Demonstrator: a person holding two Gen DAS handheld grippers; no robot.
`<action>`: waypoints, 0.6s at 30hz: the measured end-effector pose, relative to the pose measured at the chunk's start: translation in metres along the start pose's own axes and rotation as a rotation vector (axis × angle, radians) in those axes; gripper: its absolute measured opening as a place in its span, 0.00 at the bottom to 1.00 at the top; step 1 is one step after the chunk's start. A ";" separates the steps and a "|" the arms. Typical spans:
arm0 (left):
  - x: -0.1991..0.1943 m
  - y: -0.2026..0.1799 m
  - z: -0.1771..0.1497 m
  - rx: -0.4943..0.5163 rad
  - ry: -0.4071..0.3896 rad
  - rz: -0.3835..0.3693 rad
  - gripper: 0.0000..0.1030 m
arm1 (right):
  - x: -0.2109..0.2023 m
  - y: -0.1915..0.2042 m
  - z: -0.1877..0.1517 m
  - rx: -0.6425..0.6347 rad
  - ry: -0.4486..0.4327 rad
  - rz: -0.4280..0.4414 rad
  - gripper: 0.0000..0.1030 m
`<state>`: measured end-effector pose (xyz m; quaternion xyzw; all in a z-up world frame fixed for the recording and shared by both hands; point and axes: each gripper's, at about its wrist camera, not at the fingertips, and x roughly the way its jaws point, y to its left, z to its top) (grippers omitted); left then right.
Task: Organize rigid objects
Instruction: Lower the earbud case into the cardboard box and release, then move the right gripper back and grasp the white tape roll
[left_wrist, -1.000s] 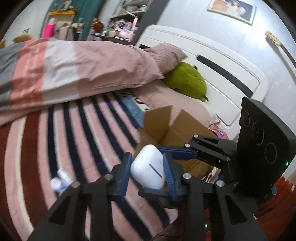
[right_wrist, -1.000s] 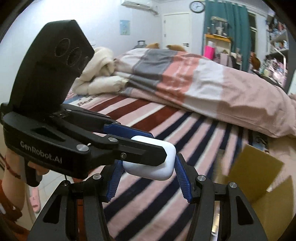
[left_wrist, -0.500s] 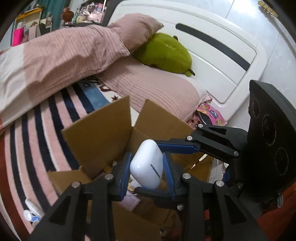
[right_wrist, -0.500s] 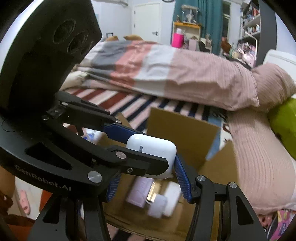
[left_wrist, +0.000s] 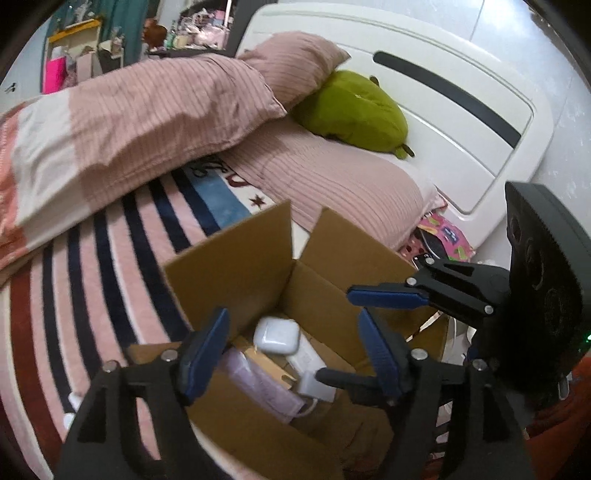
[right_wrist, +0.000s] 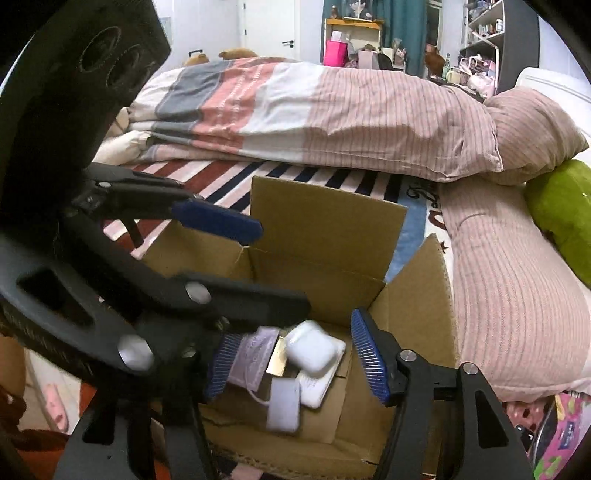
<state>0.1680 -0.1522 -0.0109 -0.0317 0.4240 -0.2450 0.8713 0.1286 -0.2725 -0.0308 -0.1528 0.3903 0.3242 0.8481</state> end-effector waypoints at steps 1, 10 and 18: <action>-0.008 0.003 -0.003 -0.003 -0.014 0.008 0.68 | -0.001 0.003 0.001 -0.004 -0.002 0.000 0.56; -0.090 0.056 -0.041 -0.090 -0.141 0.137 0.70 | -0.009 0.055 0.024 -0.069 -0.058 0.047 0.56; -0.142 0.132 -0.106 -0.226 -0.205 0.258 0.76 | 0.021 0.143 0.051 -0.129 -0.094 0.253 0.56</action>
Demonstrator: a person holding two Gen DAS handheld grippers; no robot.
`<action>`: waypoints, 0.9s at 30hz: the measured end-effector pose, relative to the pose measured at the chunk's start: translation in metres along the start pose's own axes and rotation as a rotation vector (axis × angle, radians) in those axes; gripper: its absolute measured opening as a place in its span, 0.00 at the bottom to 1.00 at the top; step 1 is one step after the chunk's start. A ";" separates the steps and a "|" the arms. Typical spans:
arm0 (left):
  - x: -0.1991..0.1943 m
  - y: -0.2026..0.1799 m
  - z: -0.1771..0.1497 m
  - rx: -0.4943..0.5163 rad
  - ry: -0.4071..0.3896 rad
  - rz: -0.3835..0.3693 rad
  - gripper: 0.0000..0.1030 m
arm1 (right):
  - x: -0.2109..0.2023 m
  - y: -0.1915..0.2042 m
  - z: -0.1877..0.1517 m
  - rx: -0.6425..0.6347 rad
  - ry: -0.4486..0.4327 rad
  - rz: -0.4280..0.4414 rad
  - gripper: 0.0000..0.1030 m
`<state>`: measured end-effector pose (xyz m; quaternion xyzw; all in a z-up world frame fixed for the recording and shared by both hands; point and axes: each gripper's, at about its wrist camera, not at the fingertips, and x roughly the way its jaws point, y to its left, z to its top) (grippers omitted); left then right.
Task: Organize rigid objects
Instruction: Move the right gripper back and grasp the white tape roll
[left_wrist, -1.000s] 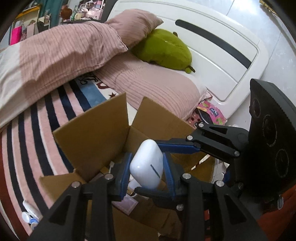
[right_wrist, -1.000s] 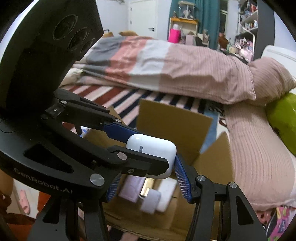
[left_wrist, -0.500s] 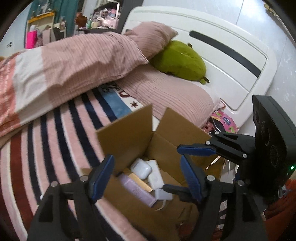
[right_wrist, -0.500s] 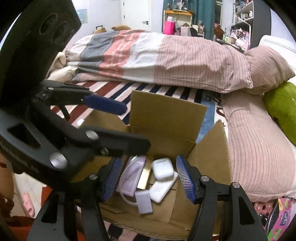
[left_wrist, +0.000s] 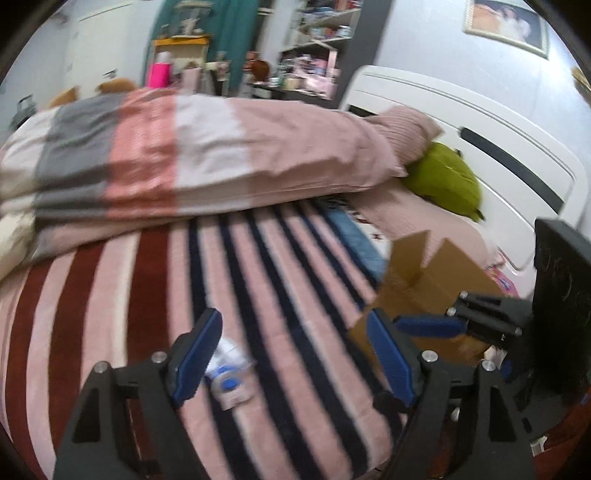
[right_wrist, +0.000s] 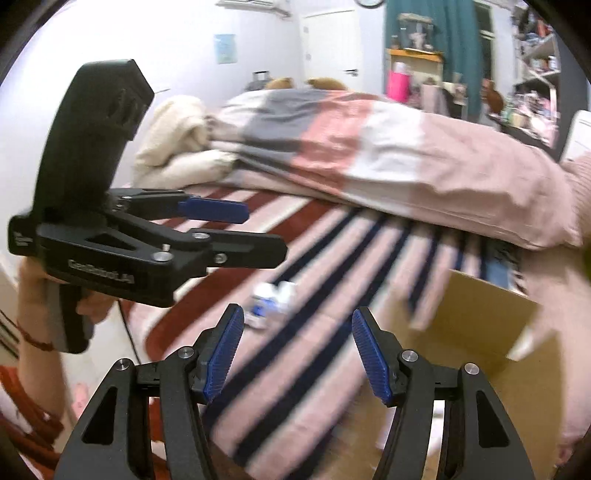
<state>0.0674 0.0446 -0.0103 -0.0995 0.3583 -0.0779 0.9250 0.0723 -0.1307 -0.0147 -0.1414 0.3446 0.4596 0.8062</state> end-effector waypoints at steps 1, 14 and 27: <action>-0.001 0.010 -0.006 -0.014 0.003 0.007 0.76 | 0.010 0.007 0.000 -0.003 0.012 0.017 0.56; 0.007 0.098 -0.067 -0.175 0.062 0.067 0.76 | 0.183 0.019 -0.033 0.060 0.223 0.011 0.56; 0.020 0.079 -0.067 -0.137 0.102 -0.006 0.76 | 0.166 0.028 -0.033 -0.008 0.188 0.015 0.36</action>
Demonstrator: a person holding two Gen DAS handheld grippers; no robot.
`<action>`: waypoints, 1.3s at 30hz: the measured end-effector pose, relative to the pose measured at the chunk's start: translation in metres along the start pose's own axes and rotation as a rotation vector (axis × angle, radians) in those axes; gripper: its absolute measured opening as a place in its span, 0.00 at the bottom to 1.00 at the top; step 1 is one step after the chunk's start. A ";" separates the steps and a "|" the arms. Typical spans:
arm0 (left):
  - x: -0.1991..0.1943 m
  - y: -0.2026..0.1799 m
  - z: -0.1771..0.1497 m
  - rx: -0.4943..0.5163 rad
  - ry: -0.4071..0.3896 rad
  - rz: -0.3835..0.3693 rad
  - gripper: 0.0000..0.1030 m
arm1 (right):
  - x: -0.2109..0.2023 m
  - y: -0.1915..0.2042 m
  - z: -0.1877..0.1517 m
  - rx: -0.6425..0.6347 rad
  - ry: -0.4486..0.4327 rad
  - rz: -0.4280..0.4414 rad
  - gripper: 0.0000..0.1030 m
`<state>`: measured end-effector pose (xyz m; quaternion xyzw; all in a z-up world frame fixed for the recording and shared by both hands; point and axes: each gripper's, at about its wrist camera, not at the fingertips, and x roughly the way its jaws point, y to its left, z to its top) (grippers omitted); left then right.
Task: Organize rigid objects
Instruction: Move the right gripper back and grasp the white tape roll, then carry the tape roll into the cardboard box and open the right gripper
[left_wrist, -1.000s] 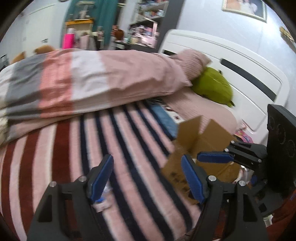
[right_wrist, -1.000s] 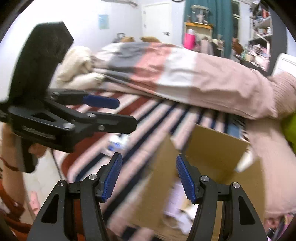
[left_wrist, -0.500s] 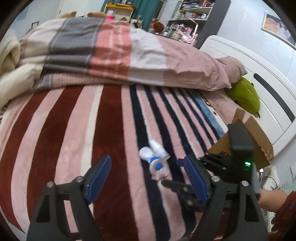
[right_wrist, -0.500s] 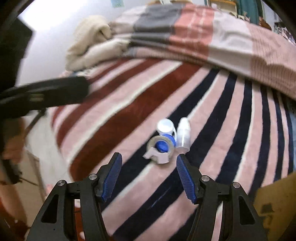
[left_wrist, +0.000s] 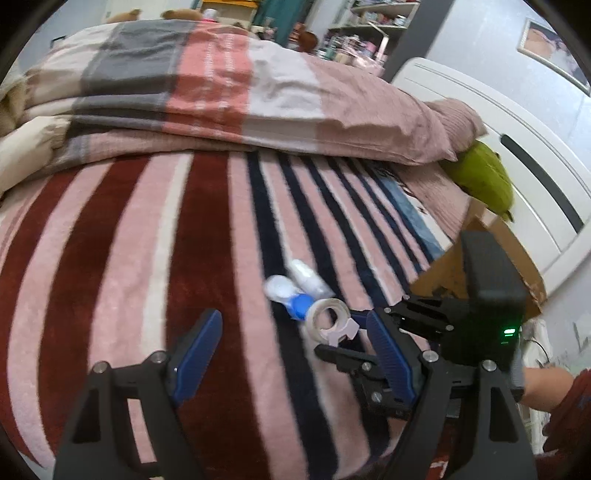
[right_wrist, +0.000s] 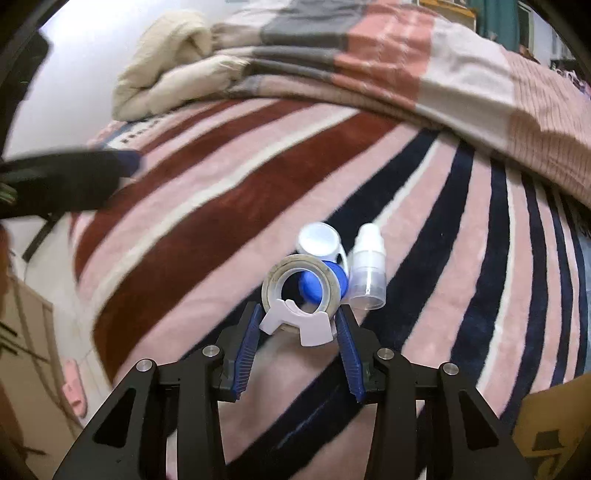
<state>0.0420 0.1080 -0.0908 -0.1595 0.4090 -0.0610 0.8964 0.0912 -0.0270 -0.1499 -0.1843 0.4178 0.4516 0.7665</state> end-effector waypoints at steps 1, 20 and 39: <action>0.001 -0.006 0.001 0.009 0.005 -0.017 0.76 | -0.009 0.001 0.000 -0.001 -0.012 0.012 0.36; 0.008 -0.187 0.055 0.307 -0.021 -0.256 0.17 | -0.187 -0.049 -0.024 0.023 -0.242 -0.051 0.36; 0.099 -0.290 0.071 0.425 0.149 -0.211 0.51 | -0.221 -0.156 -0.081 0.196 -0.069 -0.186 0.38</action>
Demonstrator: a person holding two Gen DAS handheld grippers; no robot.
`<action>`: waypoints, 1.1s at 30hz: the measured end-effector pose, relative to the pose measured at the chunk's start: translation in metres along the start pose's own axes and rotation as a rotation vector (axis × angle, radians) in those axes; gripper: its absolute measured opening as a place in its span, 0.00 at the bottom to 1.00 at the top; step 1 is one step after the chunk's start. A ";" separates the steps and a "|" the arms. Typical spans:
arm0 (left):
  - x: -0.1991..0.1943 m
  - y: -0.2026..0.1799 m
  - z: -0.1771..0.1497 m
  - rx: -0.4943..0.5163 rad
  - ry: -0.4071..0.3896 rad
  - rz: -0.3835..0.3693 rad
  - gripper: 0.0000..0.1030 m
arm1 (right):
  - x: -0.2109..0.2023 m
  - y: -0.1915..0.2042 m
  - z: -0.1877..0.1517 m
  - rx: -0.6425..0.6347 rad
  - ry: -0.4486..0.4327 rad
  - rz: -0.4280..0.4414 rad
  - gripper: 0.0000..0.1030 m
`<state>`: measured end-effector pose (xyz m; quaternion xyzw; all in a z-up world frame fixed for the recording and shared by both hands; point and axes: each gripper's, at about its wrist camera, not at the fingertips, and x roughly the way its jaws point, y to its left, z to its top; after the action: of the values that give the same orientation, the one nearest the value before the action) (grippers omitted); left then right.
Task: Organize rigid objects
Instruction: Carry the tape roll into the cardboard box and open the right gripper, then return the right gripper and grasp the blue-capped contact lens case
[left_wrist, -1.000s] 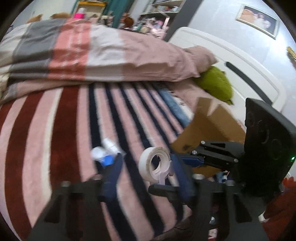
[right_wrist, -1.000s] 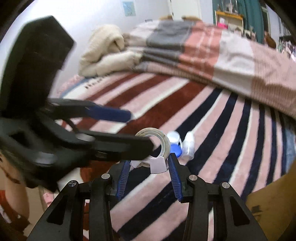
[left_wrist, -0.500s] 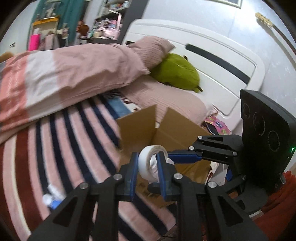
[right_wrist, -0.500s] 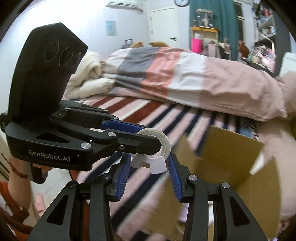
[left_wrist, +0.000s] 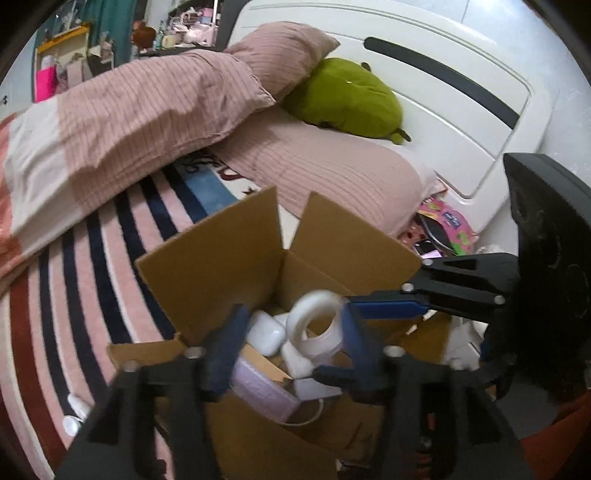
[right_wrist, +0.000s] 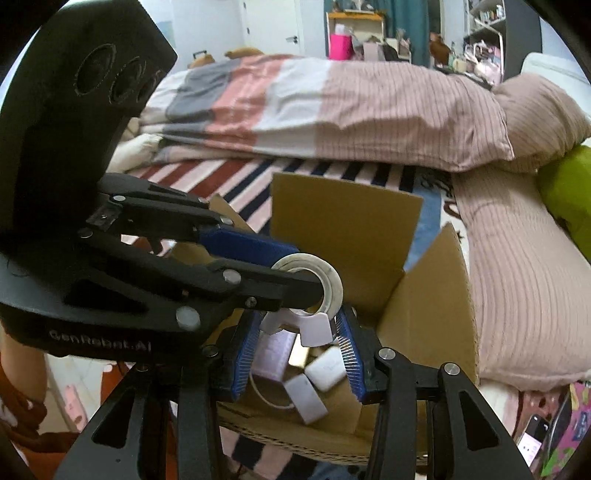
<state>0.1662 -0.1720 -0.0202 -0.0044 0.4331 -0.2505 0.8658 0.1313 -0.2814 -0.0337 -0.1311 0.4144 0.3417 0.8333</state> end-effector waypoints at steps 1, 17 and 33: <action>-0.002 0.001 0.000 -0.005 -0.002 -0.005 0.51 | -0.001 -0.001 -0.001 -0.004 0.000 -0.001 0.38; -0.109 0.075 -0.053 -0.155 -0.197 0.138 0.69 | -0.008 0.084 0.026 -0.114 -0.103 0.111 0.48; -0.145 0.208 -0.176 -0.414 -0.170 0.281 0.71 | 0.178 0.194 0.040 -0.119 0.097 0.336 0.48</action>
<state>0.0507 0.1106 -0.0681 -0.1422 0.3973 -0.0326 0.9060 0.0988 -0.0375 -0.1349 -0.1253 0.4492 0.4932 0.7344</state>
